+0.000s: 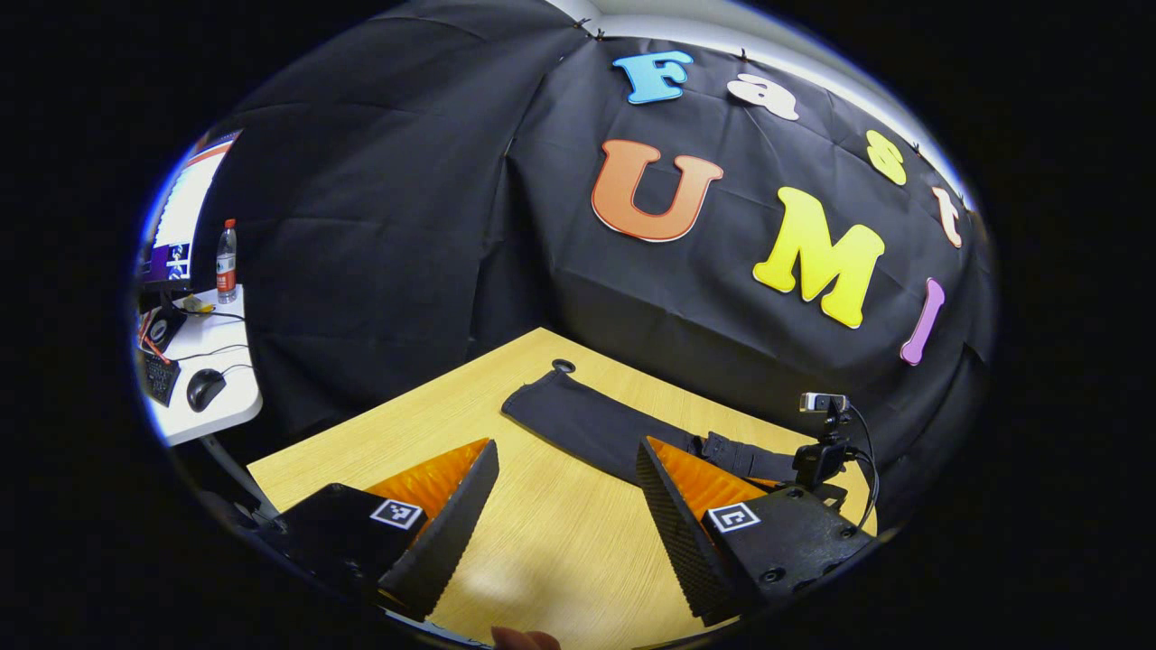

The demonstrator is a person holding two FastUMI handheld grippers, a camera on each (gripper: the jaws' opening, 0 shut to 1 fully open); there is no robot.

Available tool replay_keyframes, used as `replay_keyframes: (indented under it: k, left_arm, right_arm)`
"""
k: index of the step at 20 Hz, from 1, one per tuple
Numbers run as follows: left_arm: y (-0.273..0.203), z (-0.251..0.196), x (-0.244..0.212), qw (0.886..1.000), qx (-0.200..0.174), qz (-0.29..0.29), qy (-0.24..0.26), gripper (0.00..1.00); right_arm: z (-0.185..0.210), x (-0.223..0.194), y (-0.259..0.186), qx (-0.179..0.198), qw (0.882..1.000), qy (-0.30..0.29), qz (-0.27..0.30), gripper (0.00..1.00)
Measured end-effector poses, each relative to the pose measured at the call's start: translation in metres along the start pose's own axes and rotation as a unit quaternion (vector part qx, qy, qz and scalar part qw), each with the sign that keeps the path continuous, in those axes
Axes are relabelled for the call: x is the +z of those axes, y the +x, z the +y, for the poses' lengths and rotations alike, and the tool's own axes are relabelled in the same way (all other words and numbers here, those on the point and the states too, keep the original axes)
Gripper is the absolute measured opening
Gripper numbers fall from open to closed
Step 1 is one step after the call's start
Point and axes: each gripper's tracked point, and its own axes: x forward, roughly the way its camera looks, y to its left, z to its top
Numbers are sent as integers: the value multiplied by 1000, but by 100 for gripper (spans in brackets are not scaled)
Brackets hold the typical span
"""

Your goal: Grasp the waist and the cuffs of the jeans and fold them to make the two legs overlap; first hold the waist and fold one-third of the jeans toward the cuffs, then hold the cuffs and fold the remaining one-third in the same direction to finish folding.

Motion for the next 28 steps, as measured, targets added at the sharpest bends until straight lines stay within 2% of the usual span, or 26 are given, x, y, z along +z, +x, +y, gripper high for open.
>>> replay_keyframes:
  k: [1,6,12,13,16,20,22,25,27,28]
  left_arm:
    - [2,-1,-1,1000,-2,4,1,98]
    - [27,1,-13,999,-17,36,-19,98]
    - [98,7,-34,986,-38,96,-128,99]
    - [112,8,-36,981,-41,104,-158,99]
    - [148,8,-33,952,-48,123,-275,99]
    - [200,31,-46,915,-15,135,-380,99]
    - [216,45,-50,897,1,134,-422,99]
    - [226,59,-56,878,20,139,-458,100]
    - [231,60,-49,866,13,137,-481,99]
    - [235,60,-47,867,12,135,-480,99]
  right_arm:
    - [-1,6,-4,-6,1000,-5,-11,99]
    - [-7,65,-35,-10,996,8,-88,99]
    - [-51,145,-103,-46,980,-2,-192,99]
    - [-60,156,-118,-53,977,2,-206,99]
    - [-94,182,-163,-87,964,7,-250,99]
    - [-139,210,-228,-135,948,24,-289,99]
    - [-159,221,-260,-164,937,30,-308,99]
    - [-186,226,-297,-202,923,38,-325,98]
    - [-205,215,-307,-227,922,32,-312,98]
    - [-213,206,-309,-237,924,32,-298,98]
